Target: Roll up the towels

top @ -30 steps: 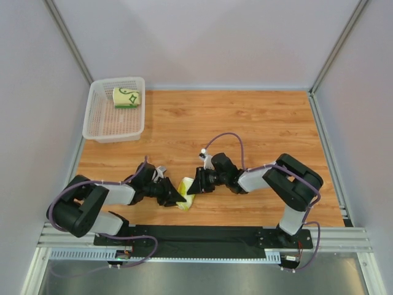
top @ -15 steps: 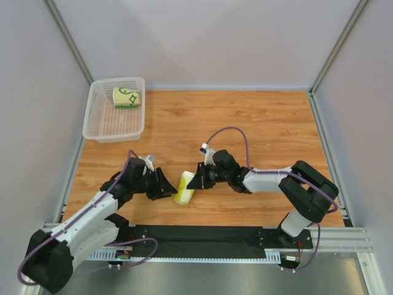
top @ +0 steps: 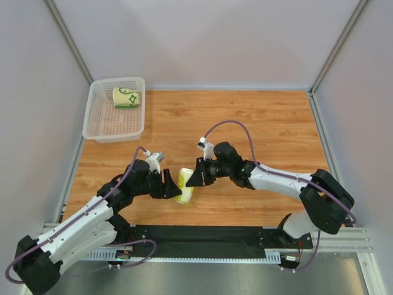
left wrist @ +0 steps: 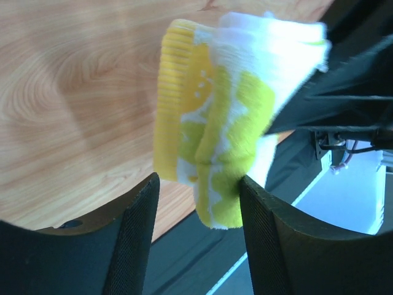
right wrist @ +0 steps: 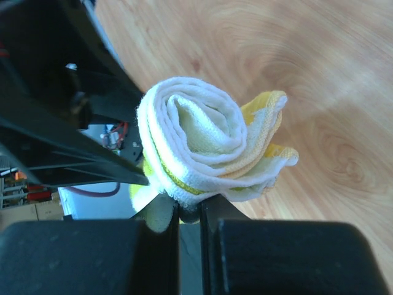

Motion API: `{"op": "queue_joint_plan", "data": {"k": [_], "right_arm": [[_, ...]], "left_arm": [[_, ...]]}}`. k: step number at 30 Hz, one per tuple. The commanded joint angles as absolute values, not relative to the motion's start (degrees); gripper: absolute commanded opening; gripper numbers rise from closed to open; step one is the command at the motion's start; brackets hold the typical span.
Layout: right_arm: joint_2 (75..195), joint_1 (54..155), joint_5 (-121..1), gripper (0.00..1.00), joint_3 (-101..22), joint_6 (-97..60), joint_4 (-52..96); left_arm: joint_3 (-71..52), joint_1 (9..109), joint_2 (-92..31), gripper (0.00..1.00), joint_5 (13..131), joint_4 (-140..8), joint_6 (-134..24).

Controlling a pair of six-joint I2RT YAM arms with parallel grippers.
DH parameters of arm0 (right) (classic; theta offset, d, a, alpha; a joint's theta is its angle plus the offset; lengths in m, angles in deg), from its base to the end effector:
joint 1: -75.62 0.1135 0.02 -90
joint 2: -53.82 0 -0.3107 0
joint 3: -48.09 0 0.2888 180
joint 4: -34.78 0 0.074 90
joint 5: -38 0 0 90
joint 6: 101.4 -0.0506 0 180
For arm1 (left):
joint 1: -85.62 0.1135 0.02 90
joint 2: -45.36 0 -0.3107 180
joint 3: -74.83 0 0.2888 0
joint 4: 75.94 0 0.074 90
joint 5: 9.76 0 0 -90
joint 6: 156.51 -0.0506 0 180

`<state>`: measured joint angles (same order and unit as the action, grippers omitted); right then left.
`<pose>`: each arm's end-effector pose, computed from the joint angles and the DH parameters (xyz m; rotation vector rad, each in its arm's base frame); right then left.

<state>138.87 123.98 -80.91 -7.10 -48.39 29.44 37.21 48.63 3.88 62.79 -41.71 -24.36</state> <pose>0.2078 0.2706 0.2111 -0.5645 2.3886 1.3158 0.1279 -0.1154 0.2244 0.0718 2.4297 -1.0384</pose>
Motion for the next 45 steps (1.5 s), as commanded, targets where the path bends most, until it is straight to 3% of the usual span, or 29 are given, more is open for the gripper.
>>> {"op": "queue_joint_plan", "data": {"k": [1, 7, 14, 20, 25, 27, 28, 29, 30, 33, 35, 36, 38, 39, 40, 41, 45], "right_arm": [[134.9, 124.3, -84.8, 0.00, -10.4, -48.6, 28.1], [131.8, 124.4, -93.8, 0.00, -8.3, -53.0, 35.6], [131.0, 124.3, -107.3, 0.00, -4.2, -65.4, 55.0], [134.3, 124.2, -114.5, 0.00, -1.7, -85.6, 84.5], [138.5, 124.2, -115.5, 0.00, -1.8, -99.3, 107.3], [140.4, 124.2, -115.3, 0.00, -2.4, -102.8, 110.6], [140.5, 124.2, -115.4, 0.00, -2.5, -102.7, 110.5], [140.6, 124.2, -115.3, 0.00, -2.5, -102.3, 109.9], [140.7, 124.2, -115.4, 0.00, -2.5, -101.8, 109.3], [139.5, 124.1, -115.2, 0.00, -2.1, -98.2, 104.2], [138.0, 123.5, -114.8, 0.00, -1.5, -94.6, 99.4], [135.3, 123.3, -114.5, 0.00, -1.5, -87.6, 89.9], [131.7, 123.0, -112.4, 0.00, -3.4, -77.1, 75.7], [129.8, 123.1, -110.3, 0.02, -5.0, -63.8, 54.9], [126.5, 123.3, -107.4, 0.06, -6.9, -56.7, 44.2], [125.8, 123.3, -101.5, 0.23, -10.9, -52.1, 28.9], [125.2, 120.4, -93.0, 0.55, -14.7, -46.1, 13.4]], "left_arm": [[35.6, 47.7, 1.7, 0.62, 65.2, -48.2, -26.8], [38.0, 47.7, 4.7, 0.64, 63.8, -53.7, -26.9], [38.6, 47.7, 10.5, 0.70, 62.8, -53.8, -28.0], [38.8, 47.7, 14.9, 0.76, 62.1, -52.7, -28.7], [38.9, 47.8, 17.0, 0.75, 61.3, -52.6, -27.9], [38.9, 47.7, 17.7, 0.70, 61.5, -52.5, -27.3], [38.7, 47.7, 17.9, 0.63, 62.6, -51.4, -27.1], [38.5, 47.8, 18.1, 0.56, 63.2, -50.6, -27.1], [37.8, 47.7, 18.7, 0.41, 64.5, -48.5, -27.2], [36.2, 47.7, 19.8, 0.18, 67.6, -44.1, -27.3], [34.1, 47.7, 19.9, 0.13, 70.7, -38.9, -27.7], [33.3, 47.8, 19.7, 0.01, 71.4, -37.2, -27.9], [31.1, 47.8, 19.3, 0.00, 73.0, -33.1, -28.1], [30.3, 47.8, 18.4, 0.00, 73.6, -31.8, -28.1], [28.9, 47.7, 17.9, 0.00, 74.3, -30.4, -28.1], [28.0, 47.7, 17.4, 0.00, 75.0, -29.5, -27.8], [24.0, 47.8, 14.1, 0.00, 78.0, -27.3, -27.6]]}}
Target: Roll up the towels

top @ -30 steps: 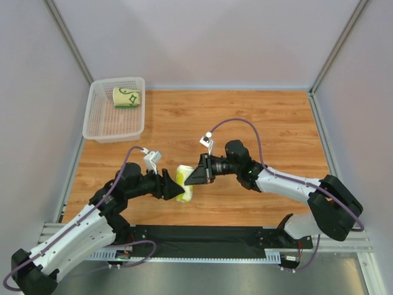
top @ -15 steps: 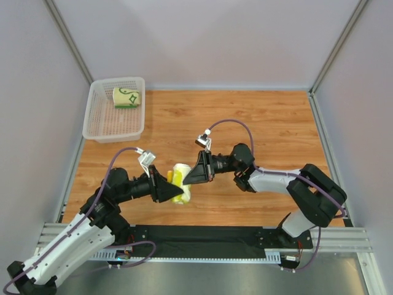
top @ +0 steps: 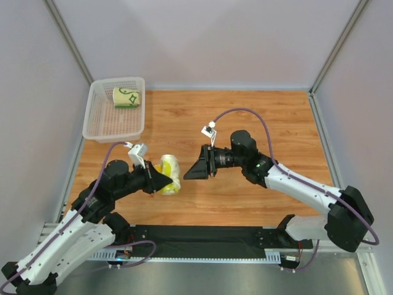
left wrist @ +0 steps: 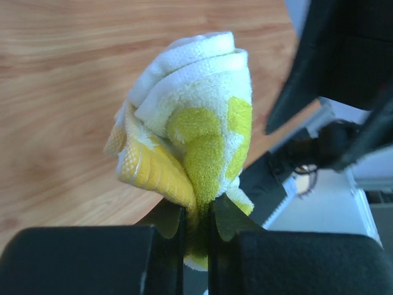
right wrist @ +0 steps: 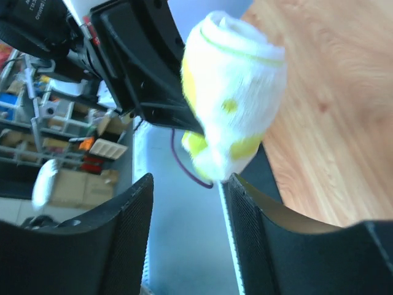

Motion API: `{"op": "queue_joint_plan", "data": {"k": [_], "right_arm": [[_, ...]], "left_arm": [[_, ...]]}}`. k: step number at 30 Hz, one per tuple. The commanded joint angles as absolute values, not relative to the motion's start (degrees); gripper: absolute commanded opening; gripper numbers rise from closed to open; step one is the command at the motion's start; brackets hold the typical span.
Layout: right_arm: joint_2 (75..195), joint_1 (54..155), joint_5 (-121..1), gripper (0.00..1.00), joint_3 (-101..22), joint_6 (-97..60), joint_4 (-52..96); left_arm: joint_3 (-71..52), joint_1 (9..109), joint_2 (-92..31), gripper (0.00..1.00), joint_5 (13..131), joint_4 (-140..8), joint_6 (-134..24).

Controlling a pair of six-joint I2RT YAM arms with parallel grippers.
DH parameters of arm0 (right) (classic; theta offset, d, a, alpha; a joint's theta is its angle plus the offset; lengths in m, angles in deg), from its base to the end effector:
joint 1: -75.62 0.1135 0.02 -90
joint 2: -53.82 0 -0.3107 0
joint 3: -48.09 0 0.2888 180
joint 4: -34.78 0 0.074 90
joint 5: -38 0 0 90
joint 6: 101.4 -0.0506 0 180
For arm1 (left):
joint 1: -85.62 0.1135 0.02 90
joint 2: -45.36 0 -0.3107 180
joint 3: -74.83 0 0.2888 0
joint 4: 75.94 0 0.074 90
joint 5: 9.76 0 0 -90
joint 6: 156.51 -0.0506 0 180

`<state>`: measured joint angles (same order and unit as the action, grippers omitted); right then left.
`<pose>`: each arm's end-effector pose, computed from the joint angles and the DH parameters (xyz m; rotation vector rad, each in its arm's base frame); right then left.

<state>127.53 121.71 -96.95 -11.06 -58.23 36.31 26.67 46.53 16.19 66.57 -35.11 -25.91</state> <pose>0.1957 0.2549 0.3144 -0.6593 2.0491 1.7612 0.0981 -0.0951 0.3131 0.1437 2.1180 -1.1119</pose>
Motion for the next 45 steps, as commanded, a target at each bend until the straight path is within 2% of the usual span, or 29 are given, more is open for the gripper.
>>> {"op": "queue_joint_plan", "data": {"k": [1, 5, 12, 16, 20, 24, 35, 40, 45], "right_arm": [[125.2, 118.7, -90.8, 0.58, -15.0, -45.8, 11.1], [124.4, 114.7, -82.9, 0.61, -15.4, -45.2, 3.1], [122.7, 111.0, -82.4, 0.61, -15.6, -45.6, -0.9], [122.8, 111.0, -83.7, 0.61, -16.5, -45.9, -1.4], [123.7, 111.0, -84.3, 0.61, -18.3, -45.4, -2.5], [124.2, 111.0, -84.3, 0.60, -20.0, -43.7, -4.8], [126.1, 111.0, -84.9, 0.60, -21.9, -42.6, -5.5], [129.8, 111.0, -86.0, 0.59, -23.2, -41.7, -6.0], [131.0, 111.0, -85.5, 0.58, -22.4, -41.0, -5.3]], "left_arm": [[22.5, 47.8, 13.5, 0.00, 79.2, -27.4, -27.6], [17.7, 50.2, 10.0, 0.00, 80.2, -27.7, -28.5], [8.4, 63.9, -2.4, 0.00, 75.6, -28.3, -29.9], [2.6, 72.5, -9.6, 0.00, 73.1, -31.5, -24.7], [-0.9, 77.7, -17.7, 0.00, 75.6, -38.2, -19.0], [0.0, 84.2, -22.0, 0.00, 77.0, -46.6, -9.5], [-3.6, 89.4, -39.3, 0.00, 90.7, -55.9, 2.6], [-2.1, 90.2, -46.3, 0.00, 95.3, -68.7, 6.7], [-4.3, 90.1, -57.4, 0.00, 94.5, -78.2, 7.9]]}}
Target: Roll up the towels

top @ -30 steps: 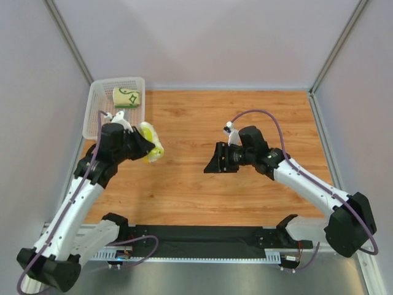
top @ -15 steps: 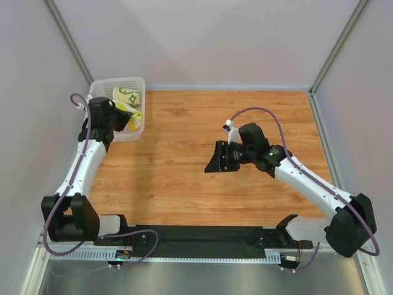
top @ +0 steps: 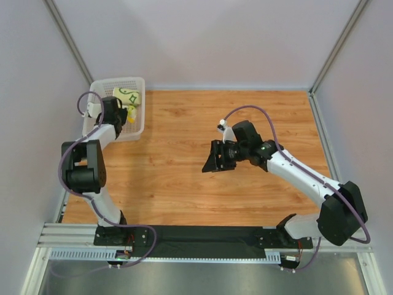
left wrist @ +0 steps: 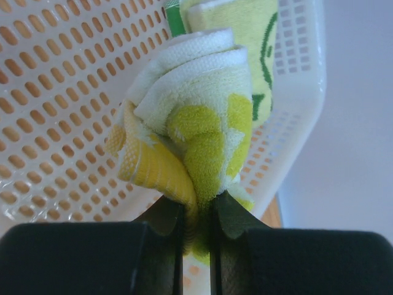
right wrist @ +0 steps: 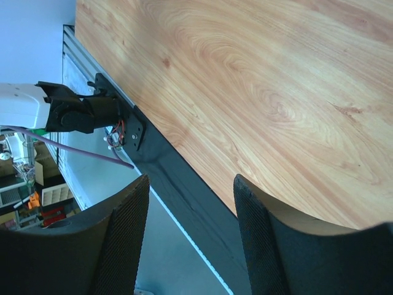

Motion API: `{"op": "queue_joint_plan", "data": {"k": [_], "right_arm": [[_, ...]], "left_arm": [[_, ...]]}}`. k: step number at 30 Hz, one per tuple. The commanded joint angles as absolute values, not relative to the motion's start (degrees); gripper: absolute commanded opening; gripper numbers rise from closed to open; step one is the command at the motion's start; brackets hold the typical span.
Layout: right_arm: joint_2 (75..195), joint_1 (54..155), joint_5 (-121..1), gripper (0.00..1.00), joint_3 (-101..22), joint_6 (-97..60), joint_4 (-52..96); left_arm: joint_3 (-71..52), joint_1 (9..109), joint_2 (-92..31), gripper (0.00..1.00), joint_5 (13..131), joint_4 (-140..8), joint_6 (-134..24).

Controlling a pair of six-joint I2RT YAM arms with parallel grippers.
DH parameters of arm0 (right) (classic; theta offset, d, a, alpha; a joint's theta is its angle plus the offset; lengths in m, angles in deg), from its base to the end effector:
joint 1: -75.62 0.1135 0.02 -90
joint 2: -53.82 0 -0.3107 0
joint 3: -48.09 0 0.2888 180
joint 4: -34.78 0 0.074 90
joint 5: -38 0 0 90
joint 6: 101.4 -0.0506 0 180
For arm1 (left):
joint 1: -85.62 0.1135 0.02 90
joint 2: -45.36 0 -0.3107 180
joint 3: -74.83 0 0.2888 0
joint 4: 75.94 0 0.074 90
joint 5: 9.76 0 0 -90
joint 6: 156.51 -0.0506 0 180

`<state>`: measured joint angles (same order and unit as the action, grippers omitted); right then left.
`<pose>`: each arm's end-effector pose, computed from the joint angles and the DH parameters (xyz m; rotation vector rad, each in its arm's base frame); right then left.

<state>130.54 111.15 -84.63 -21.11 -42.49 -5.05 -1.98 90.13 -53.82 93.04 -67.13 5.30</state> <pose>0.2396 0.2047 0.2923 -0.3932 2.5581 1.1803 0.4399 0.0459 0.2464 -1.4225 1.5922 -0.4666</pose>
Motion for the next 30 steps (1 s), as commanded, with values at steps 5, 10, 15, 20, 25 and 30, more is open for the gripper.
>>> {"op": "queue_joint_plan", "data": {"k": [5, 10, 15, 20, 25, 30], "right_arm": [[132.1, 111.0, -85.3, 0.58, -21.5, -40.1, -5.2], [132.7, 110.6, -84.9, 0.58, -20.9, -38.8, -5.4], [133.3, 109.7, -85.2, 0.58, -21.3, -38.5, -5.3], [132.0, 109.5, -85.1, 0.58, -20.6, -38.2, -5.8], [129.4, 109.4, -84.4, 0.58, -20.0, -38.3, -6.7], [126.3, 109.4, -83.4, 0.58, -19.6, -37.9, -8.3]], "left_arm": [[-8.1, 90.2, -67.4, 0.00, 97.1, -82.2, 9.1], [-15.9, 90.1, -76.1, 0.00, 97.7, -81.5, 7.9], [-21.7, 90.2, -80.9, 0.00, 94.5, -79.3, 8.6], [-22.5, 90.2, -80.5, 0.40, 93.2, -74.4, 9.9], [-22.5, 90.2, -78.9, 0.76, 91.7, -72.2, 9.2], [-22.6, 90.3, -76.1, 0.78, 92.1, -67.8, 7.5]]}}
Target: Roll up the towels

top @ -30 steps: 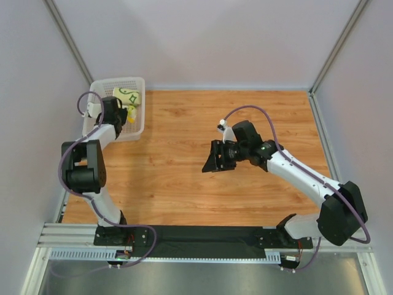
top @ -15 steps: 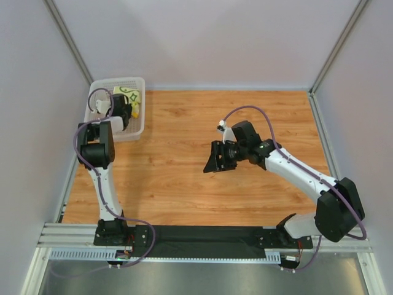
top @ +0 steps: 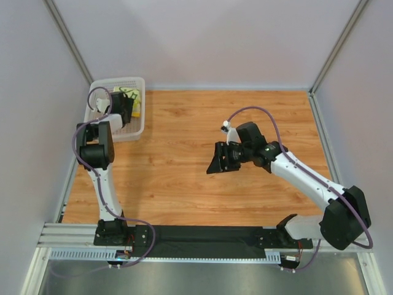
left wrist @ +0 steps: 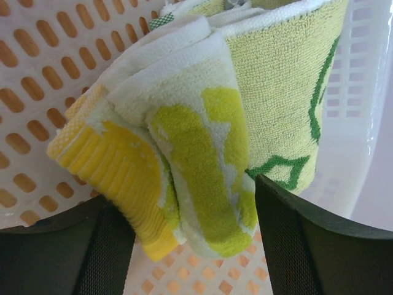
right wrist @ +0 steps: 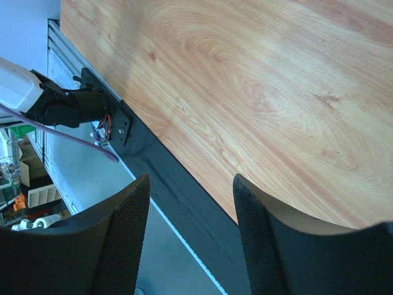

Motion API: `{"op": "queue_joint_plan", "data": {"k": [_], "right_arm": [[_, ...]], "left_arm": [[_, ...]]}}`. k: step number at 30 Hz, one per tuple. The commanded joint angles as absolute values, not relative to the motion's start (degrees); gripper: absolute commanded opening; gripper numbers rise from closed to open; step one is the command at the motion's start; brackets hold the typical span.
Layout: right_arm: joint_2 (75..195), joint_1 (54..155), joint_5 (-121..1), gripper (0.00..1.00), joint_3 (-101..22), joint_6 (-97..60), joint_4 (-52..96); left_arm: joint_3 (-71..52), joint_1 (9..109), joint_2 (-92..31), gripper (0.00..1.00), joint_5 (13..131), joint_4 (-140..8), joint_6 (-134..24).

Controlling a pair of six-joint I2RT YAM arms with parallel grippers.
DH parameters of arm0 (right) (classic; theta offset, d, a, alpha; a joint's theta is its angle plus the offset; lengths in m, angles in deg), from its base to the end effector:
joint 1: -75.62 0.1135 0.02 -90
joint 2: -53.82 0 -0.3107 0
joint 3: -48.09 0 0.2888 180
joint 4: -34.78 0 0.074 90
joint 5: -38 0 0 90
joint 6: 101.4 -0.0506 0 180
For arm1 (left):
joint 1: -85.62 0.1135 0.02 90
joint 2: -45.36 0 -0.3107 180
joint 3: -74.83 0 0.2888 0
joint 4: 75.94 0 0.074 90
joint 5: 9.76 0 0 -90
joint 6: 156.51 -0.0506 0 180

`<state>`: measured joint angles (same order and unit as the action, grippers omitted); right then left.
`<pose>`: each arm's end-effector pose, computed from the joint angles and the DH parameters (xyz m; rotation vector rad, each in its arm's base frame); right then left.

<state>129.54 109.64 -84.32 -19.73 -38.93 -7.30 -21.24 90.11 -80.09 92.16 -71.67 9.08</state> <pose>0.2373 0.1928 0.2855 -0.4203 2.5753 1.1296 0.5522 0.0538 0.1565 -1.4973 1.5922 -0.4942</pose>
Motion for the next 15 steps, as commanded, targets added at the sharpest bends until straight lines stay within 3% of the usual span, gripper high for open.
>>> {"op": "queue_joint_plan", "data": {"k": [1, 15], "right_arm": [[126.1, 109.5, -83.1, 0.58, -19.6, -37.9, -8.8], [120.1, 109.4, -82.4, 0.60, -18.7, -37.6, -13.3]], "left_arm": [[-22.6, 90.2, -75.1, 0.79, 92.3, -66.2, 7.5], [-21.9, 90.6, -64.2, 0.83, 95.1, -49.4, 7.0]]}}
